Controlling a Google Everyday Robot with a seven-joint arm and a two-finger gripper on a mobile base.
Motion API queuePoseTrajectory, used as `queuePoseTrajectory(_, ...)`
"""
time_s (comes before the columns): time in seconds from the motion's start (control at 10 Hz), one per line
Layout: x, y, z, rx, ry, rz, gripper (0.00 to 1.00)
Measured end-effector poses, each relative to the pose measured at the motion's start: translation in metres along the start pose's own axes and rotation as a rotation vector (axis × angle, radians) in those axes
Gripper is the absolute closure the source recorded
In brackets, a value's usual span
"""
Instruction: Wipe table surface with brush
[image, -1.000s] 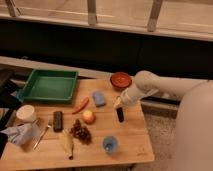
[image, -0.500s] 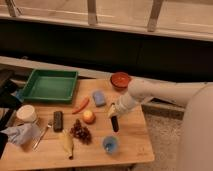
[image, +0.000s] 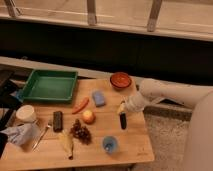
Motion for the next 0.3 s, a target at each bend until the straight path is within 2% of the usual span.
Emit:
queuePoseTrajectory(0.1, -0.011, 0.007, 0.001, -0.007, -0.004, -0.019, 1.0)
queuePoseTrajectory(0.3, -0.016, 0.024, 0.008, -0.028, 0.015, -0.057, 1.0)
